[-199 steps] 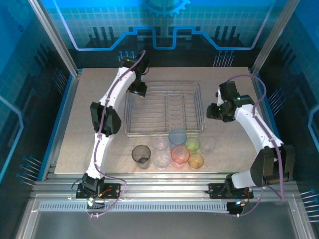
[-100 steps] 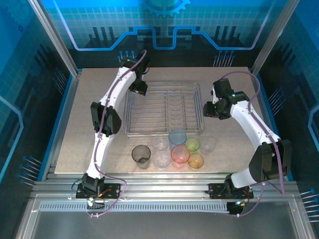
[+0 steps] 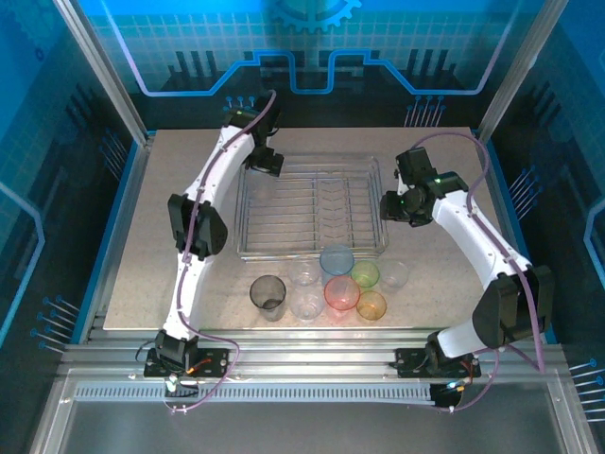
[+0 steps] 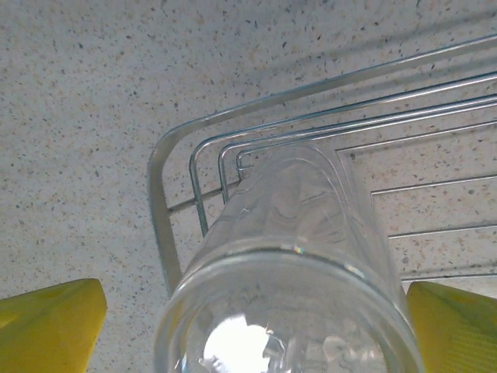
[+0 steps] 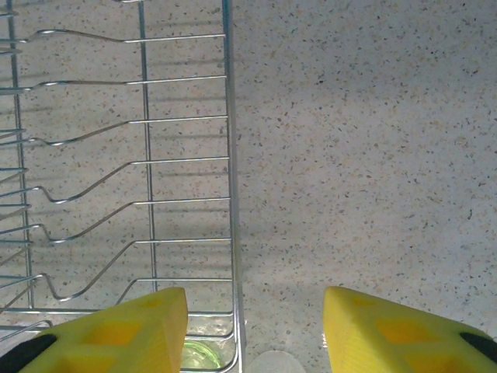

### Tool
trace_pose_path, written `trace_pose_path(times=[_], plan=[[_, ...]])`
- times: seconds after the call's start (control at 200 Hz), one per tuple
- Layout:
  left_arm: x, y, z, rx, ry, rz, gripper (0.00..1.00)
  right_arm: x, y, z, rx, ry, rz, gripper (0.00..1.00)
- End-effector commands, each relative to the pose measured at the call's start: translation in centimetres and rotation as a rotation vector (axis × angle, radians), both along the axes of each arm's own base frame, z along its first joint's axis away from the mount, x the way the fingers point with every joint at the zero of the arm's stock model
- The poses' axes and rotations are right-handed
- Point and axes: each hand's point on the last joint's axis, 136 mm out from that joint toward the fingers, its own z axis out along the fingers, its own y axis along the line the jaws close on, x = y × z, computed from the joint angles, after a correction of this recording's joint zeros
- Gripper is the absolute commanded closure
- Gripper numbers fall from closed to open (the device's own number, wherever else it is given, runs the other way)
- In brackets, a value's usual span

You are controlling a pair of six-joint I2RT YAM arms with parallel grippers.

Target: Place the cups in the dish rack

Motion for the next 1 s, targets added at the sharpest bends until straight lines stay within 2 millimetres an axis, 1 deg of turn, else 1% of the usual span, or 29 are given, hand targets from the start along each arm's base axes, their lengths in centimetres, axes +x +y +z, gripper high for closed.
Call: trace_pose_path(times=[0.0,0.09,0.17,0.19,0.31,0.41,0.43,0.45,0.54,0.56,0.61,0.63,0.7,0.715,0.72,0.786,0.821,0.861,0.921,0.996], plan=[[-0.5,0.4,5.6,-0.032,-0.131,0.002,0.01,-0.4,0.8,2.4,0.026,-0.045,-0.006,0.5],[-1.3,0.4,7.2,-0.054,-0.168,0.013,0.0,-0.7,1.1,3.0,0.032,-0.056,0.002,0.5],[-2.4,0.5,8.5,-0.076,-0.191,0.029,0.01,-1.1,1.7,4.1,0.033,-0.079,0.021,0.5],[-2.7,0.6,8.9,-0.079,-0.204,0.034,0.01,-1.2,1.9,4.4,0.037,-0.085,0.032,0.5],[-4.8,1.1,10.4,-0.105,-0.246,0.058,0.01,-2.1,3.8,6.2,0.065,-0.115,0.102,0.49],[-6.9,1.5,11.3,-0.144,-0.28,0.082,0.01,-3.2,6.2,8.0,0.086,-0.143,0.195,0.49],[-7.2,1.5,11.2,-0.155,-0.284,0.086,0.01,-3.5,6.8,8.4,0.09,-0.153,0.222,0.48],[-7.7,1.5,11.6,-0.173,-0.296,0.09,0.01,-3.8,7.4,8.8,0.1,-0.158,0.248,0.48],[-10.0,1.6,11.1,-0.232,-0.3,0.119,0.01,-5.2,10.7,10.2,0.157,-0.171,0.374,0.47],[-10.4,1.6,11.2,-0.246,-0.308,0.127,0.01,-5.5,11.4,10.4,0.164,-0.172,0.398,0.47],[-11.6,1.8,10.6,-0.272,-0.311,0.149,0.01,-6.5,13.2,10.7,0.189,-0.166,0.464,0.46],[-12.0,1.9,10.4,-0.28,-0.315,0.158,0.01,-6.7,13.7,10.7,0.195,-0.161,0.483,0.46],[-13.3,2.6,9.8,-0.298,-0.333,0.199,0.01,-8.2,16.5,10.4,0.221,-0.129,0.585,0.45],[-13.6,2.8,9.5,-0.298,-0.331,0.211,0.01,-8.4,16.8,10.3,0.221,-0.124,0.598,0.45],[-13.7,2.8,9.4,-0.298,-0.33,0.215,0.01,-8.7,17.2,10.3,0.221,-0.119,0.614,0.45],[-14.8,3.7,8.2,-0.314,-0.321,0.266,0.01,-9.5,18.8,9.6,0.18,-0.111,0.673,0.45],[-15.5,4.1,7.6,-0.323,-0.311,0.293,0.01,-10.0,19.8,9.0,0.177,-0.094,0.702,0.45],[-16.3,4.6,6.9,-0.325,-0.299,0.321,0.01,-10.8,21.4,8.4,0.193,-0.069,0.752,0.44],[-17.3,4.9,6.2,-0.335,-0.287,0.337,0.01,-12.0,23.2,7.4,0.183,-0.038,0.821,0.44],[-18.5,5.1,5.8,-0.346,-0.284,0.344,0.01,-13.0,24.7,6.2,0.155,0.0,0.883,0.44]])
